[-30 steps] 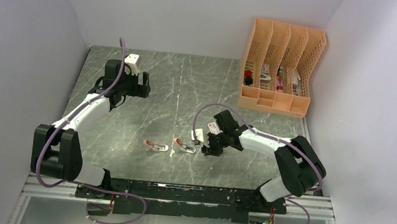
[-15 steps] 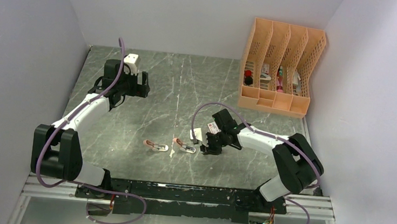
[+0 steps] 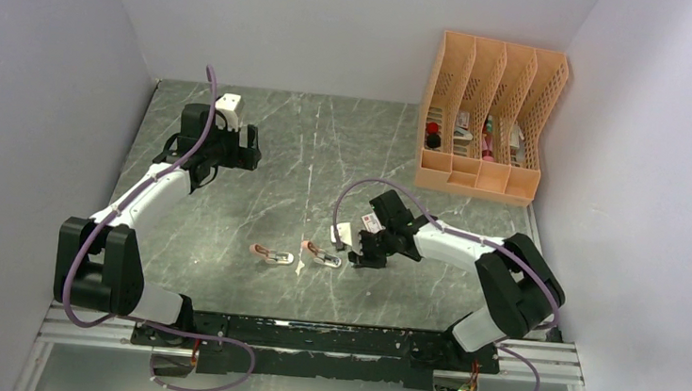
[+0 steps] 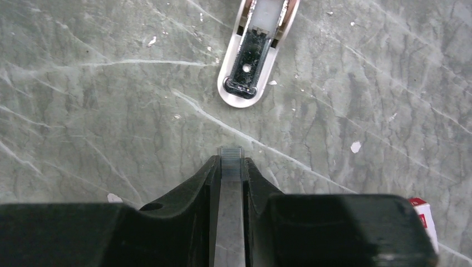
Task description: Load the staples into the stapler
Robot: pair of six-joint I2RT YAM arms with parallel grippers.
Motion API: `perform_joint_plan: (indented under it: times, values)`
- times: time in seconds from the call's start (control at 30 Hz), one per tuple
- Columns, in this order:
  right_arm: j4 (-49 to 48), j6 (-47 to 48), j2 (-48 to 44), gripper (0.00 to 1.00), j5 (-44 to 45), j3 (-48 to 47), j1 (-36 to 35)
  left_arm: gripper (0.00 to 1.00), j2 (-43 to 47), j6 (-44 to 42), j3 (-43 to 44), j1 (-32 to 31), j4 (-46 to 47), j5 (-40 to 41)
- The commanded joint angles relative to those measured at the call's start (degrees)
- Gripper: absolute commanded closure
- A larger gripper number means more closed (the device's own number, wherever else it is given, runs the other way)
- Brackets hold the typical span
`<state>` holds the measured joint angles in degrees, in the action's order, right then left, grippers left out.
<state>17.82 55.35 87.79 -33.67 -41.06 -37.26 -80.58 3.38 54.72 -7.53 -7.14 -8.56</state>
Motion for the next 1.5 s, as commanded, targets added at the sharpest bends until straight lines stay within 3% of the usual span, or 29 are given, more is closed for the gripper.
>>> perform_joint_plan:
  times: [0.0, 0.37, 0.8, 1.17, 1.47]
  values:
    - [-0.63, 0.03, -0.74, 0.79, 3.51, 1.26, -0.17, 0.05, 0.14, -0.13, 2.07, 0.72, 1.21, -1.98]
    - [0.07, -2.68, -2.95, 0.81, 3.88, -1.53, -0.10, 0.05, -0.01, 0.07, 2.15, 0.67, 1.19, -2.18]
    - [-0.95, -15.41, -5.18, 0.82, 4.55, -4.44, -1.62, 0.05, -0.22, 0.32, 2.15, 0.78, 1.26, -2.81]
    - [-5.36, -30.08, -4.74, 0.82, 16.49, -4.87, -9.72, 0.05, -0.44, 0.40, 2.15, 1.03, 1.34, -3.00]
    - [-9.36, -33.74, -2.23, 0.82, 22.06, -5.05, -14.07, 0.05, -0.20, 0.40, 2.15, 1.03, 1.35, -3.17]
